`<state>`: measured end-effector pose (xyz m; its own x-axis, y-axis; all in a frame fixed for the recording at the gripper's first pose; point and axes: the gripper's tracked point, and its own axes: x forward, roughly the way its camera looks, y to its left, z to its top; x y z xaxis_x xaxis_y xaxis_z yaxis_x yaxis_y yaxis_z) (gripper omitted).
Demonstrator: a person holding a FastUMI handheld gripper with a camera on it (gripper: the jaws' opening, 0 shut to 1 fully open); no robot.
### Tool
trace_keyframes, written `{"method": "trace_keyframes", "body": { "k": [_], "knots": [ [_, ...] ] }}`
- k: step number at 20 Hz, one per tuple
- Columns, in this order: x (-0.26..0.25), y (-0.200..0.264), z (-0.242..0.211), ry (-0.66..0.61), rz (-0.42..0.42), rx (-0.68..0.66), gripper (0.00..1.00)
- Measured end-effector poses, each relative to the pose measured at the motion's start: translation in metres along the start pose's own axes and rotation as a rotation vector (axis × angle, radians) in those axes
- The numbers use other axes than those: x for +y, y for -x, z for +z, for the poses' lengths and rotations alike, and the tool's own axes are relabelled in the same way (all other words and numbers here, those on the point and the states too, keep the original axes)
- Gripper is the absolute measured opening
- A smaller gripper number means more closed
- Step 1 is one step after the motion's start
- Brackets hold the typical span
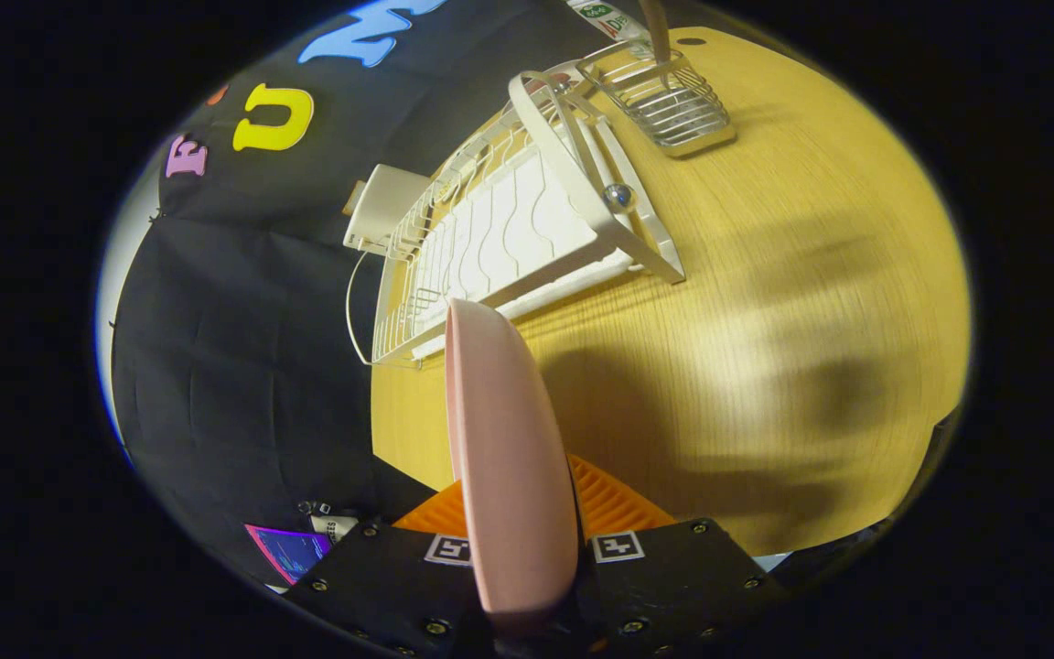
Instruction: Take the plate from the dish rack, then take the spoon from the basket and place it into the plate.
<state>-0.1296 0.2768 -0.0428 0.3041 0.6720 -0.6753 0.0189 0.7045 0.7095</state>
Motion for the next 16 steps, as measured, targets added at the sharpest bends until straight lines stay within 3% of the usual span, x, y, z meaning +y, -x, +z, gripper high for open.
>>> {"method": "trace_keyframes", "body": {
  "k": [6,13,16],
  "knots": [
    [-0.009,-0.031,-0.011,0.013,-0.042,0.033,0.30],
    [-0.003,-0.053,-0.005,-0.035,-0.022,0.041,0.32],
    [-0.017,-0.050,-0.002,-0.041,-0.075,0.045,0.47]
  ]
}}
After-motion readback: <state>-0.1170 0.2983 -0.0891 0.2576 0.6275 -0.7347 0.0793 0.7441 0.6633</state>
